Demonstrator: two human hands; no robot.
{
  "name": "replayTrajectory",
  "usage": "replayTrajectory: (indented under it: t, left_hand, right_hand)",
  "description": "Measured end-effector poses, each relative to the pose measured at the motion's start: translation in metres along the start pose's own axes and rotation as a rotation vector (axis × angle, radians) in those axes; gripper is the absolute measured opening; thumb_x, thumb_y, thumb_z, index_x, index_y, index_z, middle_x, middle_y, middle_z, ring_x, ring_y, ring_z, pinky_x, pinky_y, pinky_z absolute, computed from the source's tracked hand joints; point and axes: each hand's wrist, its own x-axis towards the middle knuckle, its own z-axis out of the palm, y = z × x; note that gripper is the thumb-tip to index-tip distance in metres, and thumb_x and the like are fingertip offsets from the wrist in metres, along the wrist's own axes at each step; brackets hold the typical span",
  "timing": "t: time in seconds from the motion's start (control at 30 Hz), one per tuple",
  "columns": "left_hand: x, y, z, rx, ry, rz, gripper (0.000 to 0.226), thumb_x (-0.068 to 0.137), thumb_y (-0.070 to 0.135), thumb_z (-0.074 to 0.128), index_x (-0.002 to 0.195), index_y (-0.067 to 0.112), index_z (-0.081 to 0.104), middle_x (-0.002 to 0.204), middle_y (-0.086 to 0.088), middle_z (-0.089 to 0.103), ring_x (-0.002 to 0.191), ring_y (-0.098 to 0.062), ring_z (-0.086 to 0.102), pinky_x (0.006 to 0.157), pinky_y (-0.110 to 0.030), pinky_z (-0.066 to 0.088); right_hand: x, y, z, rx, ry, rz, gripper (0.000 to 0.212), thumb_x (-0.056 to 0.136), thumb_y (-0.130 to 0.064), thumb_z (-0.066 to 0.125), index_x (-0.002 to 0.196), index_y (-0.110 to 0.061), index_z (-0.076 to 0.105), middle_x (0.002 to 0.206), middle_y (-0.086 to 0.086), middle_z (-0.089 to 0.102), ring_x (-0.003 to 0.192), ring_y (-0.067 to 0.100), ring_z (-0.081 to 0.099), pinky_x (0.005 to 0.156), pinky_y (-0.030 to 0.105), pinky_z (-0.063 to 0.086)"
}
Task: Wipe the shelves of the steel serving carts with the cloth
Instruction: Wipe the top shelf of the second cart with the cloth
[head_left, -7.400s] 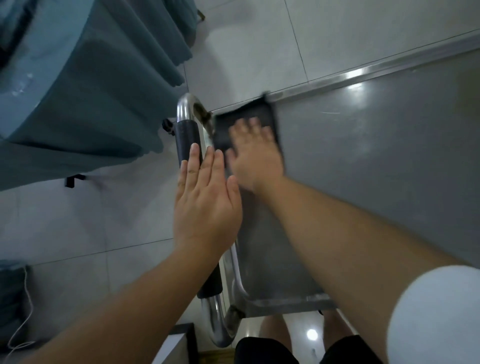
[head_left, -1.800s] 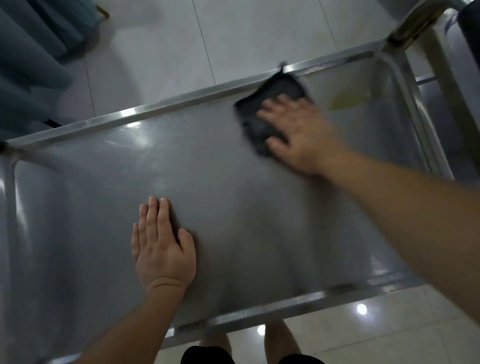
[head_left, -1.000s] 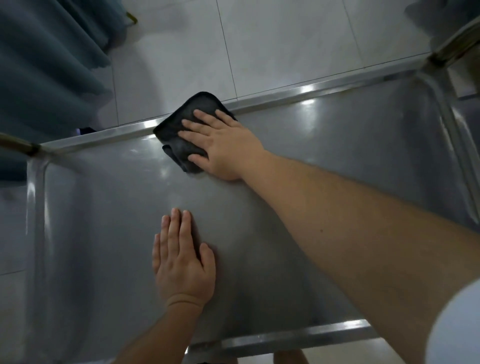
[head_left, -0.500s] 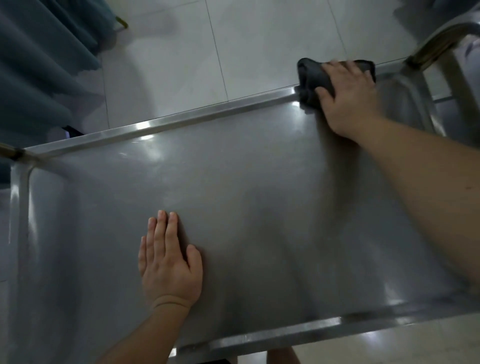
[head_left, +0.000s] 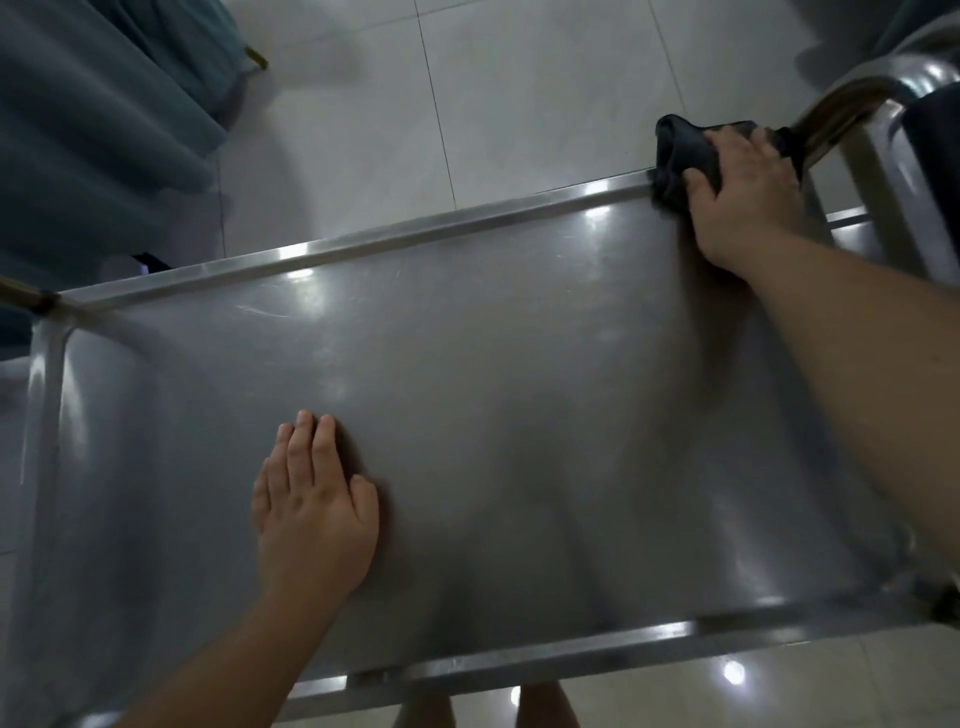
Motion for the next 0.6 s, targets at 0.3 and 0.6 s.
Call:
replayTrajectory:
  t: [0.3, 0.6]
  left_hand:
    - [-0.003, 0.0, 0.015, -0.137, 0.069, -0.067, 0.072, 0.09, 0.043, 0.042, 0.157, 0.017, 0.035, 0.168, -0.01, 0.03, 0.159, -0.03, 0.02, 0.129, -0.052, 0.014]
    - [-0.002, -0.001, 0.02, -0.185, 0.096, -0.08, 0.072, 0.088, 0.044, 0.043, 0.157, 0.022, 0.033, 0.168, -0.006, 0.028, 0.158, -0.027, 0.019, 0.128, -0.054, 0.015]
  right_hand:
    - [-0.026, 0.047, -0.003, -0.038, -0.194, -0.145, 0.071, 0.104, -0.056, 0.028, 0.165, -0.023, 0.015, 0.173, 0.0, 0.009, 0.159, 0.023, 0.007, 0.129, 0.043, 0.007]
    - [-0.196, 0.087, 0.009, 0.055, -0.044, 0.015, 0.066, 0.104, -0.049, 0.034, 0.162, -0.017, 0.028, 0.17, 0.005, 0.023, 0.157, 0.028, 0.017, 0.127, 0.048, 0.017]
